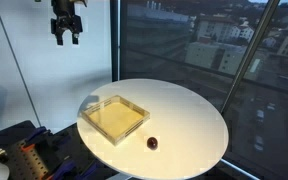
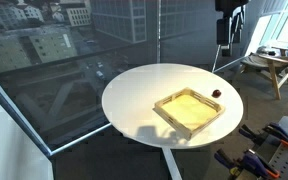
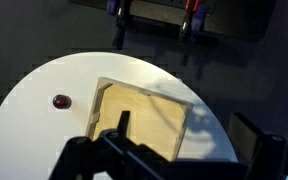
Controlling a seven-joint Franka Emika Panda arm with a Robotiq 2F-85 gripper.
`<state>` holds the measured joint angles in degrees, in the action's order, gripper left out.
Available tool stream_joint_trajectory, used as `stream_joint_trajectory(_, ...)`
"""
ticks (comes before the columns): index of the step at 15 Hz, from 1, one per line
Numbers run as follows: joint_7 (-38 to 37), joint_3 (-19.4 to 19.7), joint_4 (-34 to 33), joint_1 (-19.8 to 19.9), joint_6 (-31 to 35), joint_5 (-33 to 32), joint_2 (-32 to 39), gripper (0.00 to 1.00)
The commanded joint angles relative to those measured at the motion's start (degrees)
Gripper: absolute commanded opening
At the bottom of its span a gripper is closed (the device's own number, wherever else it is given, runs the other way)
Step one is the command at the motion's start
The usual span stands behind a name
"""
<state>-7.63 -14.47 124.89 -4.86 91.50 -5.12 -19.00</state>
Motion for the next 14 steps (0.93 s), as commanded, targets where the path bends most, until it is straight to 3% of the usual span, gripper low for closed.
stream_joint_trajectory(1, -0.4, 1.2, -0.1, -1.4, -0.2, -0.3, 0.2, 1.00)
stream_joint_trajectory(14, 0.1, 2.7, 0.1, -2.0, 2.0, 1.5, -0.5, 1.00)
